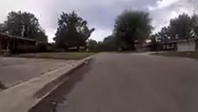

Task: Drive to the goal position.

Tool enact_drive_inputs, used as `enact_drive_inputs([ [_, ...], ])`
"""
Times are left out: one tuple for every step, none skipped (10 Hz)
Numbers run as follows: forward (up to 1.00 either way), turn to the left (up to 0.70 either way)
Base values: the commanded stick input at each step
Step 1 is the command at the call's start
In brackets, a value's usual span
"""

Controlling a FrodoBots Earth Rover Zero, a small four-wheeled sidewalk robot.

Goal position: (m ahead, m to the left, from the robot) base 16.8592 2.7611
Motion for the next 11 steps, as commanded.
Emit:
enact_drive_inputs([
  [0.70,0.00],
  [0.70,0.00],
  [0.70,0.00],
  [0.70,0.00],
  [0.70,0.00],
  [0.70,0.00],
  [0.70,0.00],
  [0.70,0.00],
  [0.70,0.00],
  [0.70,0.00],
  [0.70,0.00],
])
